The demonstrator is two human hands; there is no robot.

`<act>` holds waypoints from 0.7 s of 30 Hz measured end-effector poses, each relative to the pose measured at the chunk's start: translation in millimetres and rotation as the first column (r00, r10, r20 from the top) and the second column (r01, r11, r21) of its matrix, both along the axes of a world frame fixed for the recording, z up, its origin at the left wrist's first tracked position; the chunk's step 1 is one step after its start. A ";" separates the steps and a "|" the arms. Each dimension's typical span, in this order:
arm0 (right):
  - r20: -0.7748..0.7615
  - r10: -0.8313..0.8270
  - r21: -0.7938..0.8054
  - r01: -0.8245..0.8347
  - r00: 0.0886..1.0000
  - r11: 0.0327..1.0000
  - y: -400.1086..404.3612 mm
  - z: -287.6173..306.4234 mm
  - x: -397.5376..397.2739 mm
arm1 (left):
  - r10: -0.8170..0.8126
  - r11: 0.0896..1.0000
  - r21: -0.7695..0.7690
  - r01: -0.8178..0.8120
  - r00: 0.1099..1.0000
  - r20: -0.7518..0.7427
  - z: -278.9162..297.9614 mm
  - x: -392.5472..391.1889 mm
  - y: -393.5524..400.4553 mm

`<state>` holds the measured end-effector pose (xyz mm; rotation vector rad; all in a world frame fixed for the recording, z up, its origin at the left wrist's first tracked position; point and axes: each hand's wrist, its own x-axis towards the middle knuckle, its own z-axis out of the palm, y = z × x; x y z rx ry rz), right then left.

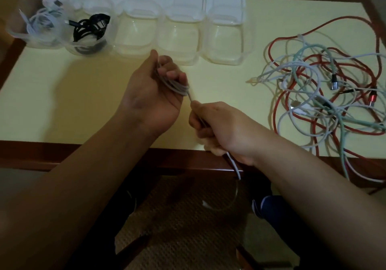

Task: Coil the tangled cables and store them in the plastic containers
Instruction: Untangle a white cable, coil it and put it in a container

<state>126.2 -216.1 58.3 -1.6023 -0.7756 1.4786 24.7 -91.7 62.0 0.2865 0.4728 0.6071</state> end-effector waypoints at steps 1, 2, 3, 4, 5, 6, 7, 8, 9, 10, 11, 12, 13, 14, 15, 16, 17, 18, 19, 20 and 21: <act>0.034 0.024 0.004 -0.024 0.999 1.000 -0.5 2.1 -0.7 | 0.003 1.000 0.001 -0.003 1.000 -0.004 2.3 0.2 -0.5; 0.065 0.044 0.000 -0.045 0.997 0.999 -0.9 4.2 -1.1 | 0.012 1.000 0.008 -0.012 1.000 -0.008 4.9 0.2 -2.4; 0.097 0.066 -0.010 -0.065 0.993 0.998 -1.0 5.9 -1.5 | 0.039 0.999 0.031 -0.038 0.999 -0.030 7.1 0.1 -5.9; 0.135 0.090 -0.019 -0.088 0.987 0.996 -0.6 7.8 -1.9 | 0.080 0.994 0.079 -0.074 0.994 -0.071 8.6 -0.1 -9.8; 0.184 0.116 -0.025 -0.113 0.976 0.993 -0.1 10.1 -2.2 | 0.123 0.982 0.160 -0.102 0.984 -0.128 8.5 -0.3 -13.4; 0.246 0.142 -0.026 -0.140 0.959 0.990 -0.5 13.0 -2.8 | 0.160 0.959 0.263 -0.108 0.970 -0.184 7.1 -0.9 -16.0; 0.312 0.162 -0.019 -0.165 0.936 0.986 -1.4 16.5 -3.6 | 0.190 0.917 0.389 -0.086 0.953 -0.237 5.6 -1.0 -18.1; 0.375 0.173 -0.003 -0.185 0.911 0.983 -3.6 19.9 -4.2 | 0.229 0.851 0.523 -0.047 0.930 -0.289 3.8 -1.2 -18.6; 0.427 0.174 0.025 -0.204 0.887 0.979 -6.5 23.2 -4.6 | 0.281 0.760 0.650 0.006 0.899 -0.337 1.0 -1.3 -17.6; 0.464 0.165 0.065 -0.219 0.870 0.973 -9.6 26.5 -4.9 | 0.328 0.658 0.749 0.075 0.867 -0.375 -0.6 -1.8 -16.8; 0.494 0.148 0.115 -0.233 0.857 0.966 -12.7 29.1 -5.0 | 0.366 0.555 0.816 0.159 0.835 -0.411 -2.8 -2.1 -16.0; 0.528 0.125 0.167 -0.247 0.840 0.955 -15.5 30.9 -4.6 | 0.378 0.464 0.849 0.253 0.810 -0.448 -4.2 -2.2 -15.7; 0.570 0.098 0.215 -0.264 0.815 0.940 -18.2 31.9 -2.8 | 0.368 0.390 0.853 0.348 0.790 -0.490 -5.3 -2.6 -15.1; 0.619 0.068 0.255 -0.282 0.783 0.925 -20.3 32.3 0.1 | 0.333 0.338 0.838 0.430 0.778 -0.533 -5.9 -3.4 -14.5; 0.664 0.029 0.291 -0.294 0.747 0.910 -21.8 32.4 4.2 | 0.277 0.299 0.818 0.492 0.775 -0.568 -6.3 -4.3 -13.7; 0.698 -0.021 0.326 -0.291 0.716 0.899 -22.7 31.1 9.7 | 0.199 0.277 0.795 0.540 0.777 -0.598 -5.7 -4.8 -13.0; 0.719 -0.077 0.362 -0.277 0.691 0.890 -22.9 29.4 15.4 | 0.124 0.265 0.763 0.590 0.764 -0.634 -4.0 -5.0 -12.6; 0.735 -0.132 0.393 -0.258 0.666 0.883 -22.7 27.2 21.2 | 0.061 0.265 0.717 0.645 0.731 -0.680 -1.4 -4.5 -13.0; 0.742 -0.182 0.419 -0.235 0.645 0.877 -21.7 24.2 26.2 | 0.002 0.277 0.662 0.696 0.689 -0.725 0.6 -3.6 -13.8; 0.732 -0.229 0.446 -0.197 0.641 0.873 -20.4 20.8 30.1 | -0.083 0.304 0.608 0.733 0.656 -0.750 2.3 -2.6 -15.0; 0.699 -0.276 0.477 -0.142 0.659 0.867 -18.7 17.7 33.0 | -0.198 0.343 0.563 0.752 0.644 -0.739 3.1 -1.2 -16.1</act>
